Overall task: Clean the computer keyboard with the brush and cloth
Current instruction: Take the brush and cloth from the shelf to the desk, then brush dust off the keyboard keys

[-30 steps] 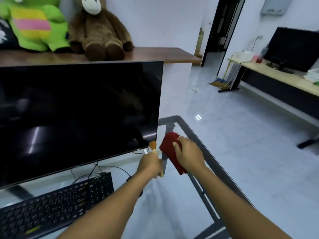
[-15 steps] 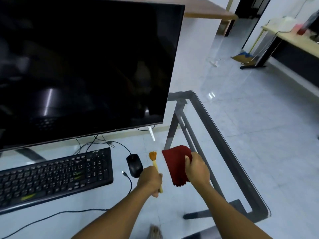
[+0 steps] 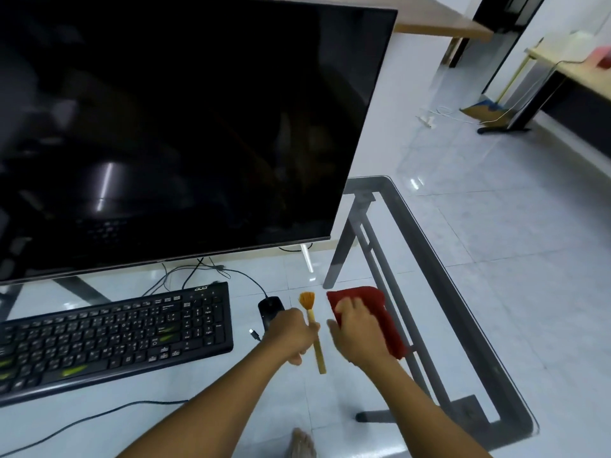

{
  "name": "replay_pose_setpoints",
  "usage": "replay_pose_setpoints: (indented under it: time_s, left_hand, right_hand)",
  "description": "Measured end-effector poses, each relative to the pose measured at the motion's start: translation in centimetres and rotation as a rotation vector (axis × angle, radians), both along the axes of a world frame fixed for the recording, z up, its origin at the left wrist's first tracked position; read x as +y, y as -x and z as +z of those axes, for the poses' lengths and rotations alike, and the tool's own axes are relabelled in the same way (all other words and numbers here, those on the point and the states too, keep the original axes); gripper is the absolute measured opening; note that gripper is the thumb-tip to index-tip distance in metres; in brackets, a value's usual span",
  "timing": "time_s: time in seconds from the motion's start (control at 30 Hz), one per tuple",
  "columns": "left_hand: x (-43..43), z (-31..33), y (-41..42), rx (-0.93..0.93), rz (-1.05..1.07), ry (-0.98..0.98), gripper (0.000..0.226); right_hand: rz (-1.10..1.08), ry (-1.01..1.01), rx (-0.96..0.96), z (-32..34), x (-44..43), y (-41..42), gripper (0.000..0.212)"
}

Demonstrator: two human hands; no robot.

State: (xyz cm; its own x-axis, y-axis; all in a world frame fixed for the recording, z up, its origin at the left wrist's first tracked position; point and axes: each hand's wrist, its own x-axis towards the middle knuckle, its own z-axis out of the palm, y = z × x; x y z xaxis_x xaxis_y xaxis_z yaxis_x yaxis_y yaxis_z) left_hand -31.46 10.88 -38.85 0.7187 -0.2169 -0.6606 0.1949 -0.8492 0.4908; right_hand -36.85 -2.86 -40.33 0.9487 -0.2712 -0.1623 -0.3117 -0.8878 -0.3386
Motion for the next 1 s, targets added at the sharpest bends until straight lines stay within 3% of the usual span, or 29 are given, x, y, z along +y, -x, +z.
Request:
replay_pose_setpoints:
  time_s: [0.1,0.2,0.33,0.47,0.57,0.7,0.83,1.0]
  left_hand:
    - [3.6,1.0,-1.5,-0.145,-0.054,0.095,0.026]
    - [9.5,1.6,-2.6,-0.298,0.014,0.151,0.016]
    - [18.6,1.6,-3.2,-0.412,0.135,0.199,0.008]
    - [27.0,1.2,-3.9,-0.531,0.226,0.225,0.008]
    - [32.9,0.9,-4.6,-0.642,0.396,0.225,0.019]
    - [39.7,0.2,-4.9,-0.737,0.702,0.245,0.024]
    - [43.6,-0.6,-4.5,-0.67,0.826,0.262,0.03]
    - [45.2,-2.8,-4.5,-0.565,0.816,0.344,0.038]
  right_hand:
    - [-0.015,-0.123,0.296,-0.7,3.3,-0.2,0.038]
    - [-0.066,-0.083,0.361,-0.9,4.5,-1.0,0.03]
    - [-0.128,-0.196,0.244,0.6,6.6,-3.1,0.014]
    - [0.041,-0.163,0.016,4.7,12.6,-6.3,0.018]
    - [0.101,-0.359,-0.087,7.9,18.1,-8.1,0.02]
    - [-0.019,-0.695,-0.146,10.5,23.9,-8.7,0.024]
    - [-0.154,-0.985,-0.234,10.2,28.6,-9.0,0.007]
    - [-0.149,-1.011,-0.195,7.3,35.4,-9.3,0.008]
